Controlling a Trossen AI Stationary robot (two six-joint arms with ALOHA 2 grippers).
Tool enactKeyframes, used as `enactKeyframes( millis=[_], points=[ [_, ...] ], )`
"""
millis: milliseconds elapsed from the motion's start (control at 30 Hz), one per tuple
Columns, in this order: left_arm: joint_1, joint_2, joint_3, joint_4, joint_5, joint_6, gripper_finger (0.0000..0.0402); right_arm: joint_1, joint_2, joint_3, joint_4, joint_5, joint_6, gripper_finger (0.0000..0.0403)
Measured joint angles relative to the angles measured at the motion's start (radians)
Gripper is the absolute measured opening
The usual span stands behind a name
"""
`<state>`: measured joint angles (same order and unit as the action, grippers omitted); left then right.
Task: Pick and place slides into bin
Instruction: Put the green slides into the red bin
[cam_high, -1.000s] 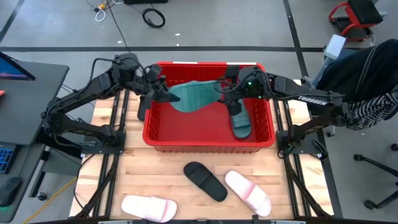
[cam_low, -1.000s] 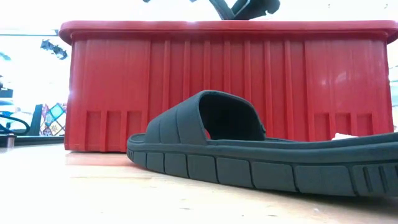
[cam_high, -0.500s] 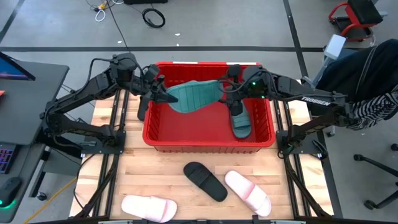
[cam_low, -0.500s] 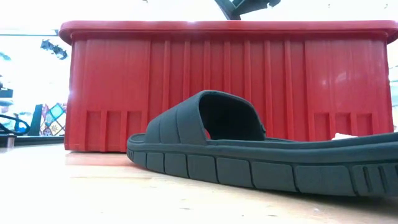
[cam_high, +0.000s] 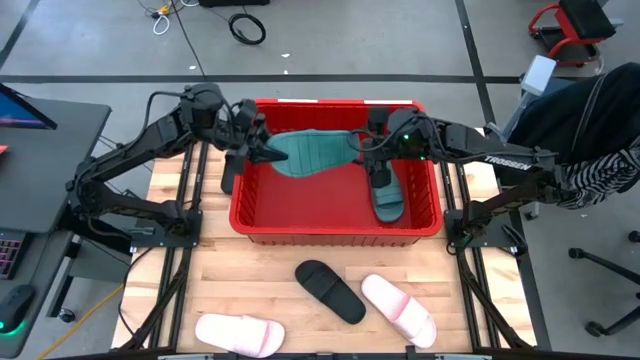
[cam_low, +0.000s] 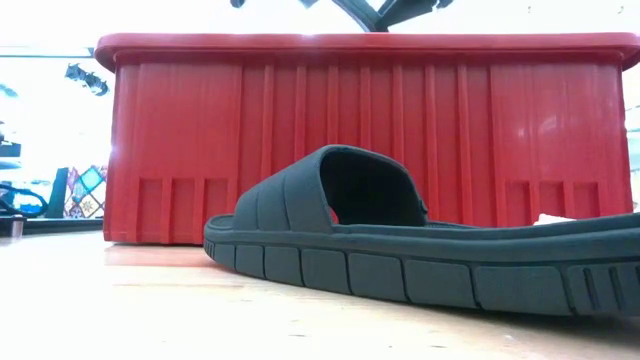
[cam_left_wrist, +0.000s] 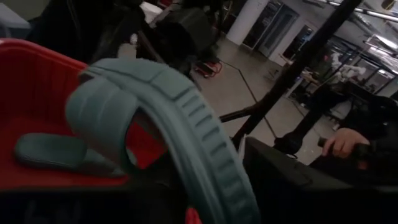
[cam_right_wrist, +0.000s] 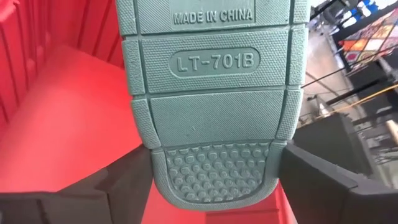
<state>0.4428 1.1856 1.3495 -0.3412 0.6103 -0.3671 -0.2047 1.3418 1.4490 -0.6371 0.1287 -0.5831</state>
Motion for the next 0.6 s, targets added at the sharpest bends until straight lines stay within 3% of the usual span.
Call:
enactKeyframes(
  millis=[367,600],
  points=[
    [0.115,-0.063,-0.001,0.005,0.003,0.058,0.0312,0.048,0.000,0.001,-0.092,0.113,0.227,0.0303],
    [0.206,-0.142,-0.001,0.040,-0.043,0.143,0.0344,0.054,0.000,0.001,-0.251,0.189,0.533,0.0300]
  ],
)
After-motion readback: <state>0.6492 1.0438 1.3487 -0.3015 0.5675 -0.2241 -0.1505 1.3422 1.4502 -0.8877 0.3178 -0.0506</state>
